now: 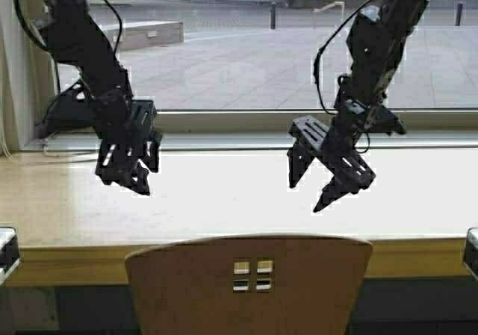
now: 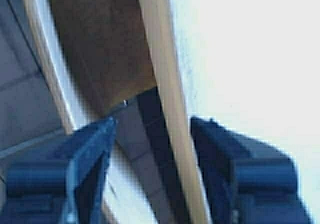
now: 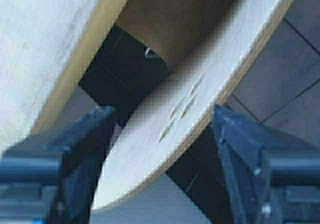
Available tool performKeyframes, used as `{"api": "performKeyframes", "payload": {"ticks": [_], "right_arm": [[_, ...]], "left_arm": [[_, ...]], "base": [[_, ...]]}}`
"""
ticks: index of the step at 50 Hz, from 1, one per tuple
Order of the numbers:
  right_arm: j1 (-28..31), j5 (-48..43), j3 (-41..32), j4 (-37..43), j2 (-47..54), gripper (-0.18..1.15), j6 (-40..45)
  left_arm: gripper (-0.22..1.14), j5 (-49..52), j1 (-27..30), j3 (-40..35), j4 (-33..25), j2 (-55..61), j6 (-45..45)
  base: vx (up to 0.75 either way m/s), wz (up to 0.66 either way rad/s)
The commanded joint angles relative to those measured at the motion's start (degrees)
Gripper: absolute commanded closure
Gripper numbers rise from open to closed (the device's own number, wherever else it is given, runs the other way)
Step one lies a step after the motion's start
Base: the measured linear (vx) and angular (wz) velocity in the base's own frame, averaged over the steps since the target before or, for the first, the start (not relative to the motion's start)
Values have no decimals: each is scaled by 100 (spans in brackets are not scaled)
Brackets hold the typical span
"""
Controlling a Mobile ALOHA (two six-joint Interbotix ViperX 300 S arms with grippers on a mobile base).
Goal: Push the chairs under the table
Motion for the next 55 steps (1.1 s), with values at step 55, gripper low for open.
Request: {"api": "performKeyframes", "payload": {"ticks": [55], "right_arm": [[-378,-422,1837,-4553,-4447,5,-123]], "left_arm": [[-4,1696,-396,896,3876,-3832,3507]], "base": [[-7,38]]}}
